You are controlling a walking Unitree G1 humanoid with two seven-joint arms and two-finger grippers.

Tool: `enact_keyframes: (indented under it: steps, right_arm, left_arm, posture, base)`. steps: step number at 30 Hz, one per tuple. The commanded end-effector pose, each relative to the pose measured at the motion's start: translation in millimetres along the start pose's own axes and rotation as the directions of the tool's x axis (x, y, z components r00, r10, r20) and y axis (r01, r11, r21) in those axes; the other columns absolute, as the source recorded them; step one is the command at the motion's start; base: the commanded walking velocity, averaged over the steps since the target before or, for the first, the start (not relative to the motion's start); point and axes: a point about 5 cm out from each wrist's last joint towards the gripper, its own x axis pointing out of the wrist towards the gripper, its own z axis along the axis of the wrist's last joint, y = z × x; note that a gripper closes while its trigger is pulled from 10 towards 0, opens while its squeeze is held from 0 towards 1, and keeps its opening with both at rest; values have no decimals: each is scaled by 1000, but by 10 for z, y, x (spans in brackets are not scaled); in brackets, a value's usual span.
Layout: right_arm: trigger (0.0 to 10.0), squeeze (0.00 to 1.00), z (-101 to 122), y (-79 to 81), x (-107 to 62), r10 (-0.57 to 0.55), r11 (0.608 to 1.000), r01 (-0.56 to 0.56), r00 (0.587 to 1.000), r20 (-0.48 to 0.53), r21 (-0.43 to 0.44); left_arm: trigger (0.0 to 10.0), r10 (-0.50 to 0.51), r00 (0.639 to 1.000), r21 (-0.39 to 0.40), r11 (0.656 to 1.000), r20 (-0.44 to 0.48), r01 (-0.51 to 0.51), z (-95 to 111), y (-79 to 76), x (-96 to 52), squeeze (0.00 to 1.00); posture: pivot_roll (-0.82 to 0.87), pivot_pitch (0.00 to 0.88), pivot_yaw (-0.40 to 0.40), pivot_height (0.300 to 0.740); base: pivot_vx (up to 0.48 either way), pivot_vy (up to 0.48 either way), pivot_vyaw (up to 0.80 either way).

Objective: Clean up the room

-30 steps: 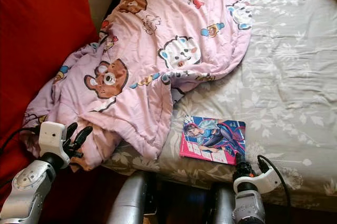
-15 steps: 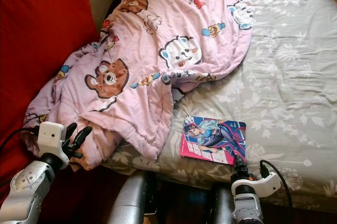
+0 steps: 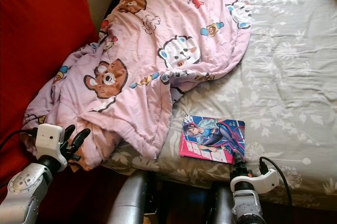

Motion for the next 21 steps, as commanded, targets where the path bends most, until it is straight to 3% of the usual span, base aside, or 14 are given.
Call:
enact_keyframes:
  steps: [1, 8, 21]
  right_arm:
    - [0, 0, -202, -28, -42, -15, 1000, 16, 997, -76, 16]
    - [0, 0, -218, -42, -55, -15, 1000, 16, 997, -78, 15]
    - [0, 0, -263, -209, -182, -77, 997, 77, 997, -22, 7]
  left_arm:
    - [10000, 24, 999, 21, 1000, -41, -24, -53, 80, -76, 0]
    - [10000, 25, 999, 20, 1000, -41, -24, -60, 72, -61, 0]
    - [10000, 38, 999, 12, 999, -34, -37, -79, 62, 3, 0]
  posture:
    - [254, 282, 186, 629]
    - [246, 274, 182, 629]
    - [208, 255, 157, 629]
  base:
    - [0, 0, 0]
    - [0, 0, 0]
    - [0, 0, 0]
